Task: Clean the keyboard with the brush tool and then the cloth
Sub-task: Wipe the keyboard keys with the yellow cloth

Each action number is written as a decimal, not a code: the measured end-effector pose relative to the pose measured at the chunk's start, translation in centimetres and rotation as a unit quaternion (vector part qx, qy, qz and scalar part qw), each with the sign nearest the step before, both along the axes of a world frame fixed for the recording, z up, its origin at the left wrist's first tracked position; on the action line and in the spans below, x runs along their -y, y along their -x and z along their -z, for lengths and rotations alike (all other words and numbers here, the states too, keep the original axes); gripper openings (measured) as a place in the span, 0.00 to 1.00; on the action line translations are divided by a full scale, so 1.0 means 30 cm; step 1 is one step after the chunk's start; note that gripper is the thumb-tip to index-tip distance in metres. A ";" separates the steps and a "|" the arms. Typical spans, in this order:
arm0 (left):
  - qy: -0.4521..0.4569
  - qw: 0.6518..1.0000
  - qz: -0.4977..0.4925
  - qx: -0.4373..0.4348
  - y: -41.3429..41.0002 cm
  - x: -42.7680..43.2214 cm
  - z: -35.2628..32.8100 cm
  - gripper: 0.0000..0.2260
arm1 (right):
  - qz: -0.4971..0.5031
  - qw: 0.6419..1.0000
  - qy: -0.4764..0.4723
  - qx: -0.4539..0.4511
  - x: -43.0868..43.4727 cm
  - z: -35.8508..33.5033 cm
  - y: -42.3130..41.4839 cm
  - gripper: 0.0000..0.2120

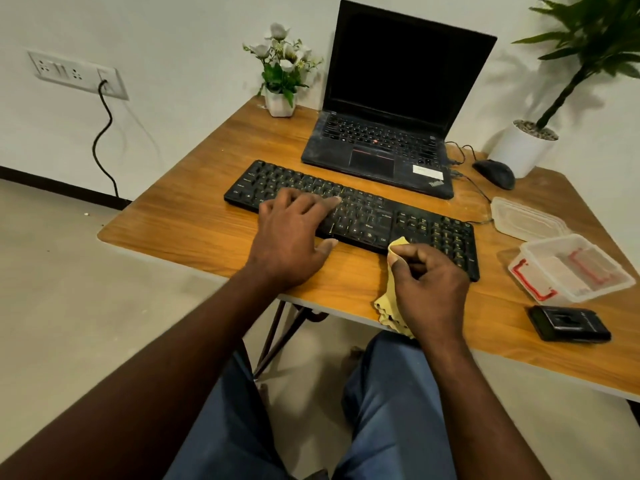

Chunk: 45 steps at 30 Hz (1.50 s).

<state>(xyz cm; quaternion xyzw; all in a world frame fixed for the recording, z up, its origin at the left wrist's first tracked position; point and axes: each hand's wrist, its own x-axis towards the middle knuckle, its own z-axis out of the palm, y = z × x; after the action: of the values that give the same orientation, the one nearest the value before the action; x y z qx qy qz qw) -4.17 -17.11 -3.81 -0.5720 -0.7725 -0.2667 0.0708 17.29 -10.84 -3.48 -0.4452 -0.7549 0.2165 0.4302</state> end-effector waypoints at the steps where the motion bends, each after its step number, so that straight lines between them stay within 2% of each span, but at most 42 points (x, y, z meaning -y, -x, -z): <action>1: 0.002 1.000 -0.001 0.000 0.010 0.007 0.000 0.32 | 0.005 1.000 0.002 -0.007 0.002 0.003 -0.010 0.07; 6: 0.007 1.000 -0.017 0.018 0.014 -0.001 -0.009 0.31 | 0.042 0.999 -0.013 0.002 -0.008 0.017 -0.031 0.07; 11: 0.018 0.998 0.014 -0.065 -0.003 -0.008 0.005 0.28 | 0.052 0.996 -0.048 0.060 0.001 0.019 0.019 0.08; 18: 0.028 0.996 0.009 -0.083 -0.010 -0.014 0.007 0.26 | 0.015 0.995 -0.043 0.091 0.028 0.009 0.118 0.08; 23: 0.013 0.999 0.010 -0.044 -0.002 0.000 0.002 0.23 | -0.035 0.992 -0.017 0.123 0.046 -0.016 0.227 0.07; 26: -0.026 0.999 -0.002 0.029 0.003 0.012 -0.005 0.30 | -0.066 0.984 -0.013 0.163 0.052 -0.034 0.288 0.06; 28: -0.046 0.997 -0.018 0.054 0.011 0.014 -0.006 0.30 | -0.113 0.980 0.022 0.161 0.048 -0.047 0.308 0.07; 31: -0.064 0.995 -0.024 0.068 0.012 0.017 -0.002 0.28 | -0.186 0.974 0.111 0.072 0.042 -0.070 0.286 0.09; 34: -0.050 0.997 -0.022 0.061 0.004 0.019 -0.004 0.29 | -0.175 0.967 0.178 -0.055 0.030 -0.081 0.207 0.09; 36: -0.027 0.999 -0.005 0.027 -0.001 0.015 -0.002 0.26 | -0.170 0.951 0.210 -0.152 0.024 -0.078 0.140 0.09; 39: 0.004 0.998 0.049 -0.048 -0.020 -0.003 0.008 0.23 | -0.144 0.936 0.204 -0.247 -0.004 -0.056 0.037 0.08; 42: 0.012 0.994 0.075 -0.082 -0.027 -0.022 0.019 0.23 | -0.125 0.892 0.265 -0.344 -0.034 -0.029 -0.060 0.06; 45: 0.010 0.994 0.066 -0.091 -0.029 -0.040 0.020 0.23 | -0.114 0.845 0.325 -0.410 -0.061 -0.014 -0.127 0.12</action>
<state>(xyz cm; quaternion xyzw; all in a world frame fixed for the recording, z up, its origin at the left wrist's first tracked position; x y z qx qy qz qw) -3.31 -15.90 -4.41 -0.6443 -0.7260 -0.2099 0.1172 21.11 -9.00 -3.07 -0.3409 -0.4417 0.6600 0.5031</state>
